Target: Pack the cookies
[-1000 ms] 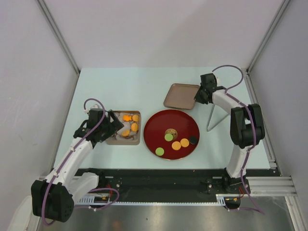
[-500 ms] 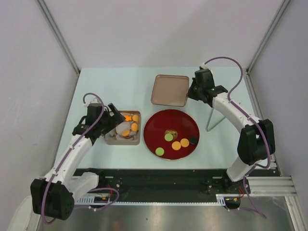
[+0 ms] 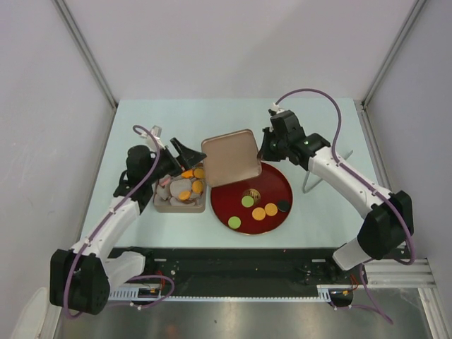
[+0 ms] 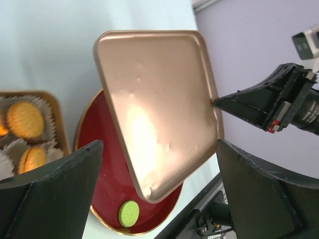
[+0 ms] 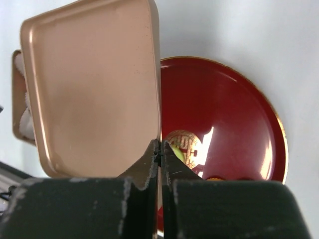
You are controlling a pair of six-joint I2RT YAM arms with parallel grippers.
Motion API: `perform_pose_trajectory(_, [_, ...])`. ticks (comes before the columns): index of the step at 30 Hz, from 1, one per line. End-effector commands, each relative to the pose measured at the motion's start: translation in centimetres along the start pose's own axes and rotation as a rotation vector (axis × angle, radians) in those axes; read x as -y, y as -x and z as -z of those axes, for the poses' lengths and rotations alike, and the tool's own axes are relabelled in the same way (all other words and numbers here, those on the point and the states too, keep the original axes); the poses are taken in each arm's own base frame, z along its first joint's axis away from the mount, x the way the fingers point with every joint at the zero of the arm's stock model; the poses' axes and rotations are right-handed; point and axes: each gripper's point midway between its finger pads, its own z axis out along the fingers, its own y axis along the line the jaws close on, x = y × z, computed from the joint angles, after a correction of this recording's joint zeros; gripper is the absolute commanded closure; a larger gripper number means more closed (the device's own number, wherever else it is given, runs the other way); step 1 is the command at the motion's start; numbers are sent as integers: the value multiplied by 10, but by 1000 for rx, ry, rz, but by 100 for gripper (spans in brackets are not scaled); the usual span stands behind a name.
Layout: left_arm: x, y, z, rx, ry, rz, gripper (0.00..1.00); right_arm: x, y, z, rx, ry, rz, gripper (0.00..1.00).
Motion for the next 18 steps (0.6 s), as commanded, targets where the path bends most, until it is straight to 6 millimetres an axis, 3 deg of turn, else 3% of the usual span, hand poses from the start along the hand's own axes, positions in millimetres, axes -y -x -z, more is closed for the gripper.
perform_pose_trajectory(1, [38, 12, 0, 26, -177, -75, 0, -22, 6, 24, 37, 81, 23, 100])
perform_pose_trajectory(12, [30, -3, -7, -1, -172, -77, 0, -50, 3, 40, 50, 185, 32, 100])
perform_pose_trajectory(18, [30, 2, -2, 29, -152, -87, 0, -42, 14, 50, 98, 154, 23, 100])
